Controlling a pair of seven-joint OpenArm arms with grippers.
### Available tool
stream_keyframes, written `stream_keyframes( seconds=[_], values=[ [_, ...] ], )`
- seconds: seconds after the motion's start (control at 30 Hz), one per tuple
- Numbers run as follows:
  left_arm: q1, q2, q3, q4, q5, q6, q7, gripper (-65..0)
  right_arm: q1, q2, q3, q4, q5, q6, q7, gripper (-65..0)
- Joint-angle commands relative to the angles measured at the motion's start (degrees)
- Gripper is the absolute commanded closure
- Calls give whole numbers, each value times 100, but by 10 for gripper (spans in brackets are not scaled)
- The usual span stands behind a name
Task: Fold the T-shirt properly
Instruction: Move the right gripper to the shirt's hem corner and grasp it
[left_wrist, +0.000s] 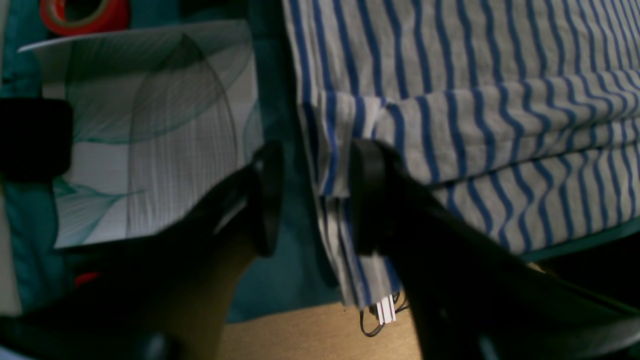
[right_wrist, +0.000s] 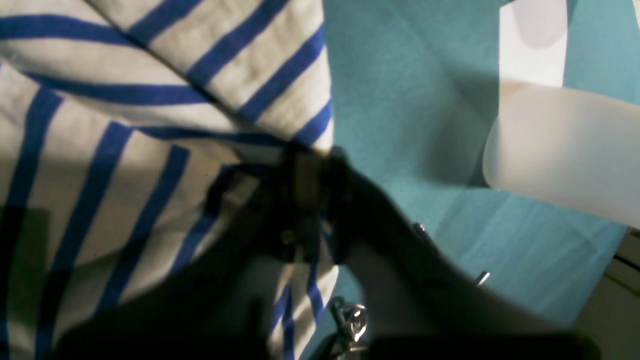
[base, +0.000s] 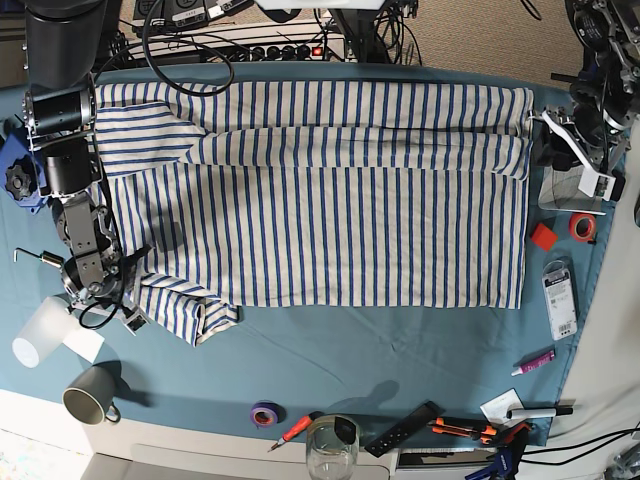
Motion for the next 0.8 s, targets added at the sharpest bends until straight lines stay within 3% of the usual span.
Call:
stream_keyframes(
  seconds=[0.0,0.23,0.37,0.63,0.77],
  values=[
    [-13,-79,-37,98,-98,0,-125,-231,192,85,37,72,-39,-70,-85,0],
    [-13,-79,-37,98,-96,-2,-225,-231,175,225,39,393,37,-481,-872,0],
    [-13,-79,-37,98,-96,0,-271,-231,173,496,39,1045,763,-492,-1362,0],
    [-13,-79,-37,98,-98,-2,-275,-231,122,1088,39,2142,2135,-487,-2892,0],
    [-11,-79,-37,98,-96,0,-271,-231,-59,1349,39,2323,2406,-424,-3023,0]
  ],
)
